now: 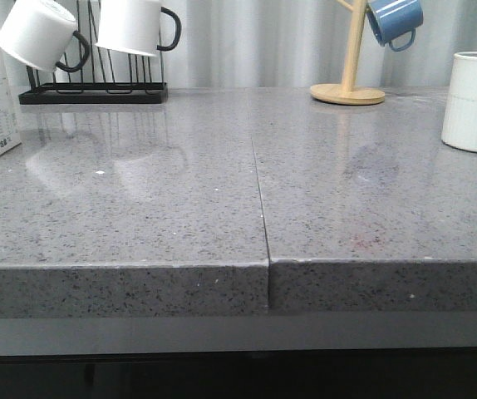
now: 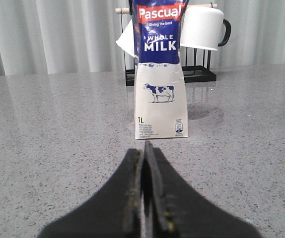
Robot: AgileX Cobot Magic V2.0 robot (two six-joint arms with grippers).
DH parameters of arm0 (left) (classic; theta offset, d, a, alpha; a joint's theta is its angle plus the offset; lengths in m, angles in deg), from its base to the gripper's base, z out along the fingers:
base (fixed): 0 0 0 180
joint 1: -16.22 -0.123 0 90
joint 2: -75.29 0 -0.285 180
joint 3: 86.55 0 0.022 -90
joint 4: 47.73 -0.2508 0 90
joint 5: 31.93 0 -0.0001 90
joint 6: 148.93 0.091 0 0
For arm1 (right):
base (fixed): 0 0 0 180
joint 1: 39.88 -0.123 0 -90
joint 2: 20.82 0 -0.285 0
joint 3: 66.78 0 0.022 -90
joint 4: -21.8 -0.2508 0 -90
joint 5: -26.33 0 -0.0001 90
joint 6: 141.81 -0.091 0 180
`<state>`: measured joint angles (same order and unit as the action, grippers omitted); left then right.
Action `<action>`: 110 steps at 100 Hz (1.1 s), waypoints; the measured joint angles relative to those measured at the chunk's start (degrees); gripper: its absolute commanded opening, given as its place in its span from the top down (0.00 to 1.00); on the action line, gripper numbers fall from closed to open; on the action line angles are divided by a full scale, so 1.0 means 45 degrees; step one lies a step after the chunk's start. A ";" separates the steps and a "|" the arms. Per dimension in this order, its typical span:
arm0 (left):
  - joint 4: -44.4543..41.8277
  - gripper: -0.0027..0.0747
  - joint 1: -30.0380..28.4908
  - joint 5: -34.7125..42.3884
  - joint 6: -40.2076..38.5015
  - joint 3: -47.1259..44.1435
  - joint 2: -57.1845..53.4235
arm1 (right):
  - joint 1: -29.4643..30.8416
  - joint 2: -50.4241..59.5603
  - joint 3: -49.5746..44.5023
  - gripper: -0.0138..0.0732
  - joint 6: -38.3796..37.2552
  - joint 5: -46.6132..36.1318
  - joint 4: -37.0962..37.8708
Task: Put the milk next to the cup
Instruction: 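Move the right gripper toward the white HOME mug's handle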
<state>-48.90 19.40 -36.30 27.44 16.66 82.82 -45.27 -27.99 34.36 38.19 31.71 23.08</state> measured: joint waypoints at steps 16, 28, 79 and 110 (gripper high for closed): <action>0.0000 0.99 0.0000 0.0000 0.0000 0.0000 0.0000 | 0.0000 0.0000 0.0000 0.98 0.0000 -0.0031 0.0000; 0.0000 0.99 0.0000 0.0000 0.0000 0.0000 0.0000 | 0.0000 0.0000 0.0000 0.98 0.0000 -0.0209 -0.0067; 0.0000 0.99 0.0000 0.0000 0.0000 0.0000 0.0000 | 0.0000 -0.3145 0.3581 0.98 0.0000 0.1816 -0.1014; 0.0000 0.99 0.0000 0.0000 0.0000 0.0000 0.0000 | 0.0000 -0.7466 0.5146 0.98 0.0000 0.1878 -0.1014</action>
<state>-48.90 19.40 -36.30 27.44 16.66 82.82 -45.27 -61.58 57.51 38.19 40.16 18.51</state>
